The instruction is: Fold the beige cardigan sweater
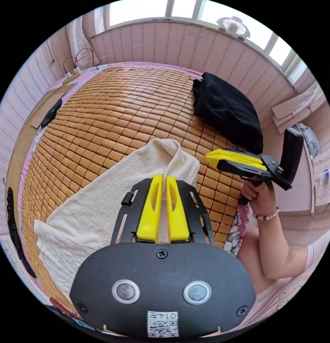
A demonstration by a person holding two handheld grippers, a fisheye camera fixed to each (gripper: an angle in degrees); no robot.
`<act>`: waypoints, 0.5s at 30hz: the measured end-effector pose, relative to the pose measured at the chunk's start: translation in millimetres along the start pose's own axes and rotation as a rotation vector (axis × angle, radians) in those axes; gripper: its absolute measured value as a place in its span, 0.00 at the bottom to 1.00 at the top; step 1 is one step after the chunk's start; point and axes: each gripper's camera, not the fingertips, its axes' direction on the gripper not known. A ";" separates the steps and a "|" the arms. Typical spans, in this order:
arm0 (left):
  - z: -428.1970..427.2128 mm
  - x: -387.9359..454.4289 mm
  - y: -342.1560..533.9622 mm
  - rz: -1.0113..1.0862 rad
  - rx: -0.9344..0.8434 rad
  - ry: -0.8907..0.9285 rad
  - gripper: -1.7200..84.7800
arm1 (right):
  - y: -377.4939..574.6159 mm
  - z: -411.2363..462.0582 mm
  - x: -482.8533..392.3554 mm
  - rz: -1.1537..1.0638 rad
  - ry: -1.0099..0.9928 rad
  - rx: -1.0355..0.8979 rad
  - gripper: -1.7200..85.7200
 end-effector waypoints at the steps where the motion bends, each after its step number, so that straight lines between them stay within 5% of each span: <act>1: -7.0 1.5 -9.7 0.024 0.011 0.023 0.01 | -0.9 -1.1 -1.0 -0.001 0.014 -0.001 0.05; 15: -65.7 44.7 -96.9 0.175 0.311 0.167 0.07 | 3.9 -20.6 29.4 0.187 0.090 0.133 0.10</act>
